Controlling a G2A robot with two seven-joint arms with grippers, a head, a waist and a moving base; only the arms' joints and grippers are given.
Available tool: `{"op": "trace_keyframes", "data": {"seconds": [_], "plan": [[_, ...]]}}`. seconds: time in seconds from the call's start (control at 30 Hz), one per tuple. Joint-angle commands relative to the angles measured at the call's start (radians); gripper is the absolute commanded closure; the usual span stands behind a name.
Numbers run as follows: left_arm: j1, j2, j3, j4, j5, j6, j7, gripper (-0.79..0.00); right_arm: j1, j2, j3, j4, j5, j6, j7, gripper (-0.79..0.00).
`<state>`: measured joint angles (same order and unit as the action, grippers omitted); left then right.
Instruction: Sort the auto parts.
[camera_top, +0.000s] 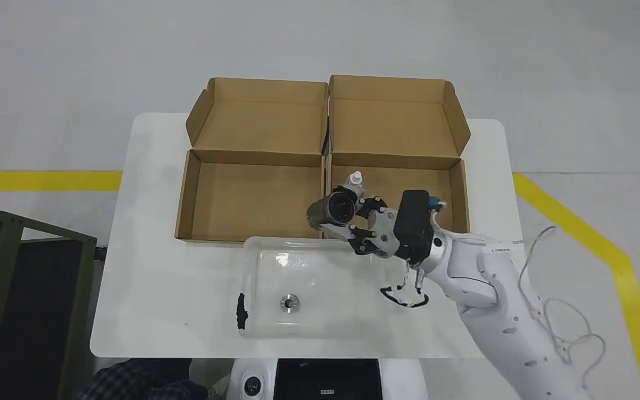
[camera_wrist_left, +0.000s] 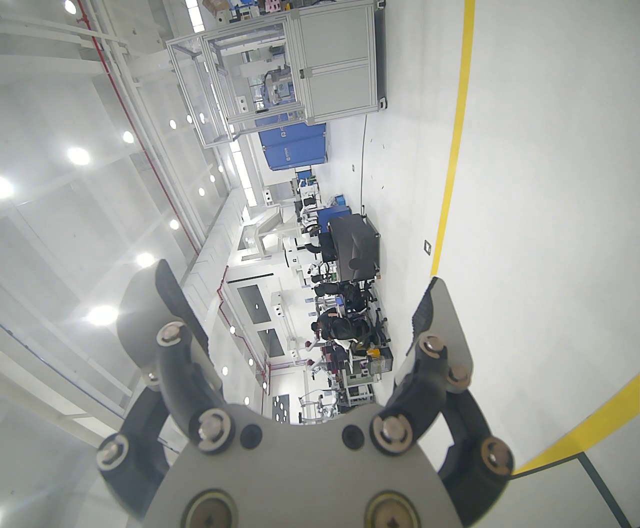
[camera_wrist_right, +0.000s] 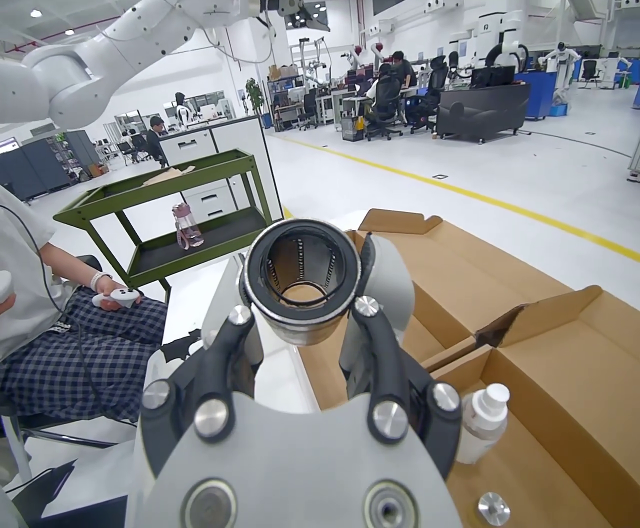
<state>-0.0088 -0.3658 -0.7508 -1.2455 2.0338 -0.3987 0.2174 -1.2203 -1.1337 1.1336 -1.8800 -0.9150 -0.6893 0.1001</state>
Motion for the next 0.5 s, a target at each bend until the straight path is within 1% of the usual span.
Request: {"op": "trace_keyframes", "data": {"seconds": [0.0, 0.2, 0.47], "plan": [[0.000, 0.000, 0.000, 0.000, 0.000, 0.000, 0.000, -0.785, 0.019, -0.005, -0.023, 0.008, -0.019, 0.013, 0.005, 0.000], [0.000, 0.000, 0.000, 0.000, 0.000, 0.000, 0.000, -0.785, 0.112, -0.023, -0.105, 0.067, -0.105, 0.045, 0.041, 0.000], [0.000, 0.000, 0.000, 0.000, 0.000, 0.000, 0.000, -0.785, 0.252, -0.058, -0.216, 0.186, -0.201, 0.099, 0.078, 0.000]]}}
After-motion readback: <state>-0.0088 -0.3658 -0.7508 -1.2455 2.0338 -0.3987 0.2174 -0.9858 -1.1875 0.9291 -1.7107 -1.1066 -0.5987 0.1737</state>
